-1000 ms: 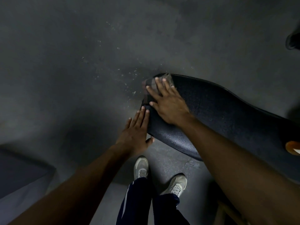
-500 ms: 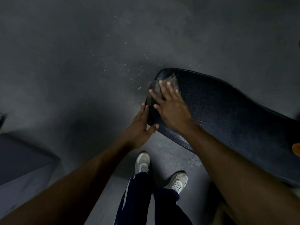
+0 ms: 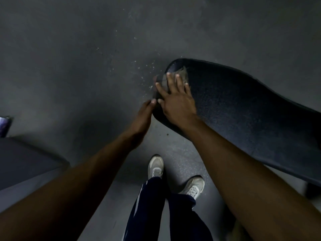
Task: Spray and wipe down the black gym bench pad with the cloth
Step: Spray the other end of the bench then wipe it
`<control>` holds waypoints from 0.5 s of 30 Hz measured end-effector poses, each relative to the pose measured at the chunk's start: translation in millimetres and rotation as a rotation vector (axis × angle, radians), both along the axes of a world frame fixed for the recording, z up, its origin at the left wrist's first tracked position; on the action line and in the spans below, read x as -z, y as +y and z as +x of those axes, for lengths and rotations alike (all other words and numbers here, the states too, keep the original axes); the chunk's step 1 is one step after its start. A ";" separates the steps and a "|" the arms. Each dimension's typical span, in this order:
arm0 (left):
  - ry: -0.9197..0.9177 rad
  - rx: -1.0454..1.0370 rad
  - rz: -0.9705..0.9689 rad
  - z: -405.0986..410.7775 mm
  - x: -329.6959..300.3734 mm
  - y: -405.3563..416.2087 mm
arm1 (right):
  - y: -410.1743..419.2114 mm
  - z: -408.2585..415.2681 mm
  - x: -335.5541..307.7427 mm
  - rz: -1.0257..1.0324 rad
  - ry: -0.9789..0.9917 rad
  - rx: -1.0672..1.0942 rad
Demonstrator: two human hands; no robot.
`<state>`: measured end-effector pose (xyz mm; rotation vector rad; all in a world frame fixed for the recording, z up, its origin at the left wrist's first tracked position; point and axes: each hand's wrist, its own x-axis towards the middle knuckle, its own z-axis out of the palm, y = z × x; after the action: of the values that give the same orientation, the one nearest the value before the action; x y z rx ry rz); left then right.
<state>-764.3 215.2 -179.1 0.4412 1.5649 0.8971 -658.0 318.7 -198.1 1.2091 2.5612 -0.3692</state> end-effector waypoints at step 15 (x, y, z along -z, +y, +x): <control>0.189 0.208 0.031 15.2 -5.1 4.8 | -114.3 168.5 16.6 0.104 -0.061 -0.130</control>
<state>-749.2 219.9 -174.0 0.7150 1.6422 0.7366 -489.4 204.4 -214.7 1.0630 2.6172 -0.1707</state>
